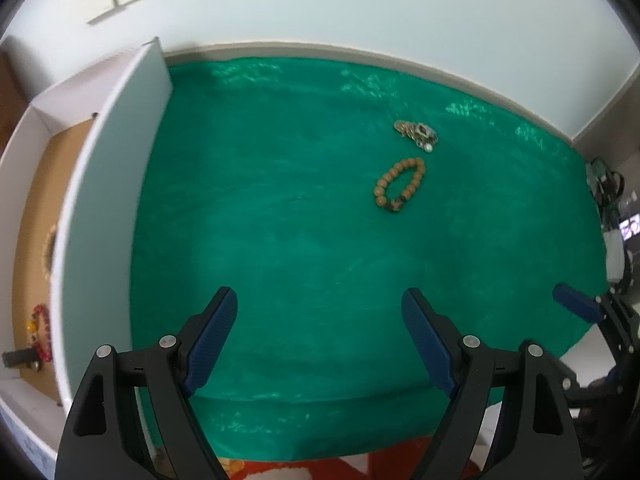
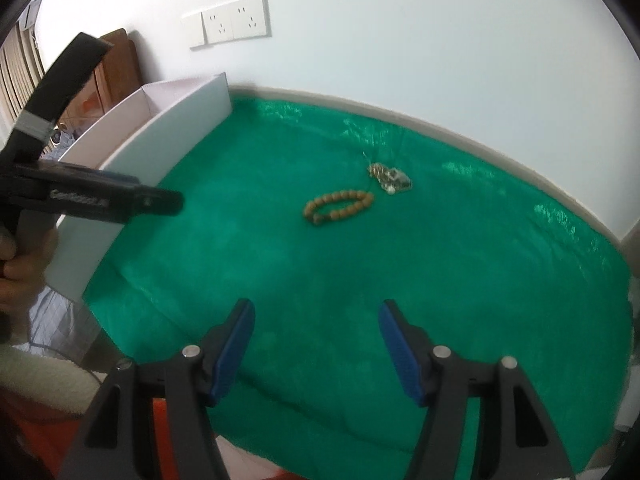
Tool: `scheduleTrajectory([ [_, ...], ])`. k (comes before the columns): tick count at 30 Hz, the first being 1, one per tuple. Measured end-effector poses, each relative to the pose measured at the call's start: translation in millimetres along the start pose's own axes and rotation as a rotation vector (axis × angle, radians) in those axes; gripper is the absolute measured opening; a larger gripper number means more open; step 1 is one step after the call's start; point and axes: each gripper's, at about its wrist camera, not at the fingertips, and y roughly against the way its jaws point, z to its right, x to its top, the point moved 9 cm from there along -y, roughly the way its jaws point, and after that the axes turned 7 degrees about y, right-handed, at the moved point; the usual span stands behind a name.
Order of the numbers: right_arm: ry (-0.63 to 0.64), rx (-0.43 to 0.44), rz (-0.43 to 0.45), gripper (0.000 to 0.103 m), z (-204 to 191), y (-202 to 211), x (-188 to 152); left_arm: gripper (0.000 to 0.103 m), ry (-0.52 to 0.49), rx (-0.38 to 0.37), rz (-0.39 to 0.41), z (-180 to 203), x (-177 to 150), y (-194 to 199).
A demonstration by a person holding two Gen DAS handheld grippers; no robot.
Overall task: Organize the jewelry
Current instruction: 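Move both tools back over the green cloth, then grasp the brown wooden bead bracelet with the left tool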
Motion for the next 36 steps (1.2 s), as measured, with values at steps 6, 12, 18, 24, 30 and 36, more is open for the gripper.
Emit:
scheduleTrajectory([
  [6,-0.014,0.008,-0.036,0.066,11.2,-3.0,-14.8,0.085,-0.036,-0.005,-0.008,14.6,21.2,-24.5],
  [12,-0.039,0.007,-0.066,0.066,24.0,-5.4,-27.3,0.085,-0.082,-0.02,-0.008,31.7,53.6,-54.2],
  [18,-0.064,0.009,-0.091,0.066,33.5,-8.4,-36.9,0.085,-0.134,-0.038,-0.033,54.7,74.4,-87.4],
  [24,-0.099,0.011,-0.102,0.066,43.5,-9.8,-43.2,0.085,-0.193,-0.018,-0.07,70.0,80.4,-122.0],
  [30,-0.13,0.01,-0.107,0.066,50.2,-10.1,-45.9,0.084,-0.189,-0.012,-0.084,69.1,84.0,-145.3],
  [36,-0.137,0.01,-0.11,0.066,54.6,-13.8,-43.5,0.08,-0.139,-0.011,-0.078,58.4,95.3,-149.5],
])
